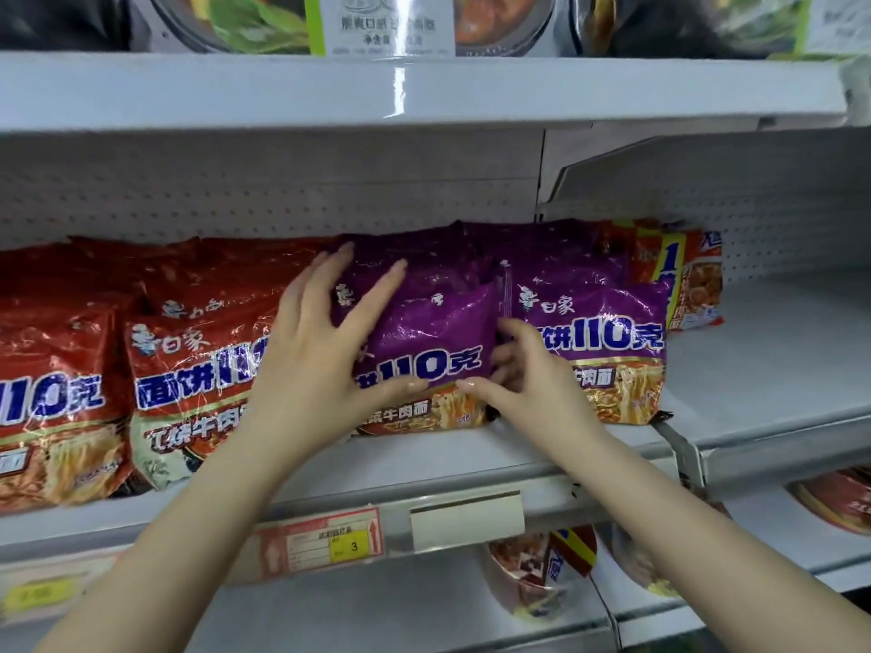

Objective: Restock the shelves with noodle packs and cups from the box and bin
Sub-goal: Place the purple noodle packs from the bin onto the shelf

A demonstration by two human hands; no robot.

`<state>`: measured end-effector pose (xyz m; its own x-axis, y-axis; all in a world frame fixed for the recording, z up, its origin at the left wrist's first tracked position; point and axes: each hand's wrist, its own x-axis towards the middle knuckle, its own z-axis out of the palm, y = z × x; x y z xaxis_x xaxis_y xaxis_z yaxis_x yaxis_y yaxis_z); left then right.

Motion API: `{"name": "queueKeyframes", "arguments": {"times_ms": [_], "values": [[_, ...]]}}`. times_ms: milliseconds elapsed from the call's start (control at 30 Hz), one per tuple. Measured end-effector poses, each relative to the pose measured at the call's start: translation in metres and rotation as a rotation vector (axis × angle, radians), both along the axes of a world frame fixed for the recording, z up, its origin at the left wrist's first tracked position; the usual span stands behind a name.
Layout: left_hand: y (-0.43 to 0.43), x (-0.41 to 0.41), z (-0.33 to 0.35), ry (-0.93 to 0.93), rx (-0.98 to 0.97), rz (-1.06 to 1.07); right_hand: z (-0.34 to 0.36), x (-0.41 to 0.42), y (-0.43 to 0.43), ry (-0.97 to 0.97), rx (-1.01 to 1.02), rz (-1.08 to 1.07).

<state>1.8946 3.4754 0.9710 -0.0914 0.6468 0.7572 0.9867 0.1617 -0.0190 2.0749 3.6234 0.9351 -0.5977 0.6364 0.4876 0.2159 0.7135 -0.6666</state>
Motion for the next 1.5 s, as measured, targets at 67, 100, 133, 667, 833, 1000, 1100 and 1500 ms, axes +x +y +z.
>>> {"name": "queueKeyframes", "arguments": {"times_ms": [67,100,133,667,833,1000,1100,1500], "values": [[-0.004,-0.015,-0.007,0.066,-0.072,0.104,-0.001,-0.003,0.0,-0.001,0.019,-0.027],[-0.005,-0.019,-0.01,0.07,-0.097,0.138,0.002,-0.004,-0.003,-0.016,0.025,-0.019],[-0.006,-0.024,-0.013,0.061,-0.113,0.162,0.003,-0.007,-0.004,-0.024,0.028,-0.017],[0.014,-0.025,-0.03,0.177,-0.337,0.189,0.003,-0.024,0.012,-0.104,0.177,-0.202],[0.012,-0.021,-0.029,0.135,-0.345,0.144,0.001,-0.014,0.01,-0.135,0.25,-0.189],[0.013,0.002,-0.014,0.188,-0.297,0.092,0.008,0.013,0.011,-0.191,0.364,-0.275],[0.023,0.03,-0.005,0.21,-0.26,0.01,0.009,0.044,0.016,-0.202,0.427,-0.362],[0.127,0.227,-0.072,0.285,-0.29,-0.702,-0.079,0.281,0.025,-0.159,0.167,-0.846]]}}
